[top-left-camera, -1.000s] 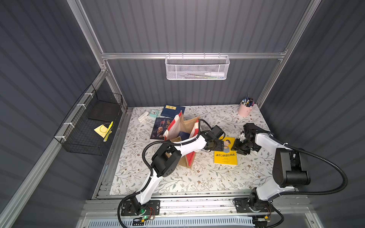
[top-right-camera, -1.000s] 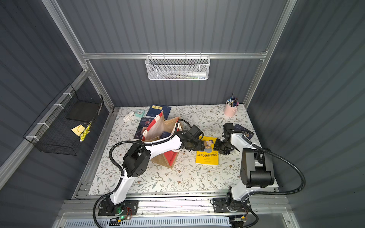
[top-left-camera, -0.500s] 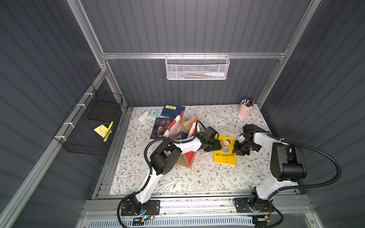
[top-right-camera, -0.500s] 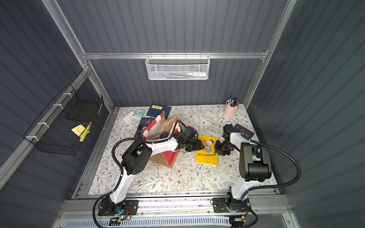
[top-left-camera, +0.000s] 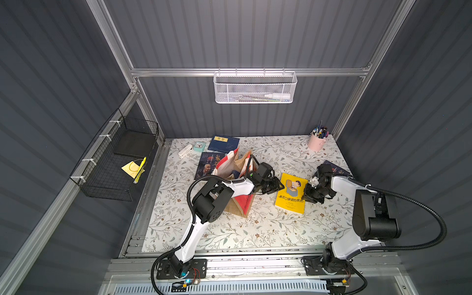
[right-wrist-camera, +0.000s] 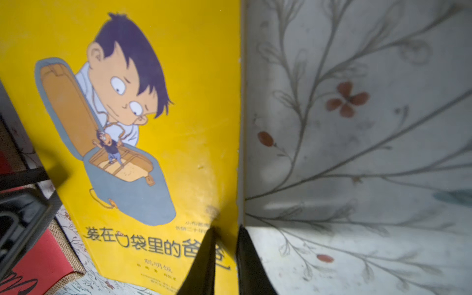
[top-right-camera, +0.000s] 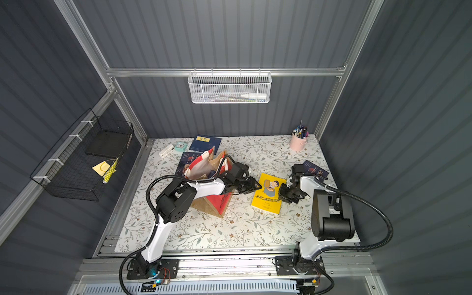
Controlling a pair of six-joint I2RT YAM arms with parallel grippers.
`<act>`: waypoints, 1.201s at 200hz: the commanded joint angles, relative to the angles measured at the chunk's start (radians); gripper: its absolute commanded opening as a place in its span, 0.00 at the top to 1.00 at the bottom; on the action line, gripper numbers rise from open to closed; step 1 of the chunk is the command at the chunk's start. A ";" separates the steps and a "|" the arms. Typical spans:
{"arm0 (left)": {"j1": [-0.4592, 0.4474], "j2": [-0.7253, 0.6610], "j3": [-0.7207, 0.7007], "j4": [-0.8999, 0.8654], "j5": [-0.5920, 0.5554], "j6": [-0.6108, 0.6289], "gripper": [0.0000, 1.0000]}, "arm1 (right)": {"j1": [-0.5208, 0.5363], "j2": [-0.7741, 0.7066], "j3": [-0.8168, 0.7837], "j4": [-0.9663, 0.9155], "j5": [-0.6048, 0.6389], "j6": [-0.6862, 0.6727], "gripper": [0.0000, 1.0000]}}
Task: Put the books into the canvas bag
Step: Pick up the book from the center of the board.
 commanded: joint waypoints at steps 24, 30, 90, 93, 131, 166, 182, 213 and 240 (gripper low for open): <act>-0.076 -0.038 0.073 0.020 0.198 0.019 0.64 | 0.031 0.017 -0.041 -0.035 -0.074 -0.005 0.81; -0.077 -0.037 0.076 0.007 0.194 0.028 0.64 | 0.031 0.013 -0.045 -0.028 -0.077 0.000 0.81; -0.100 -0.048 0.049 -0.037 0.177 0.053 0.63 | 0.034 0.005 -0.060 -0.019 -0.099 0.010 0.81; -0.101 -0.051 0.048 -0.040 0.173 0.057 0.65 | 0.033 0.003 -0.061 -0.019 -0.099 0.008 0.81; -0.106 -0.129 0.081 -0.207 0.087 0.169 1.00 | 0.033 -0.103 -0.092 -0.028 -0.127 0.001 0.79; -0.101 -0.234 0.215 -0.481 -0.083 0.352 1.00 | 0.033 -0.381 -0.067 -0.073 -0.151 0.050 0.55; -0.089 -0.290 0.217 -0.506 -0.148 0.382 1.00 | 0.033 -0.538 -0.093 -0.018 -0.201 0.097 0.46; -0.079 -0.421 0.186 -0.533 -0.247 0.426 1.00 | 0.035 -0.727 -0.101 0.053 -0.317 0.128 0.43; -0.066 -0.562 0.100 -0.527 -0.275 0.437 1.00 | 0.059 -0.775 -0.074 0.108 -0.442 0.180 0.37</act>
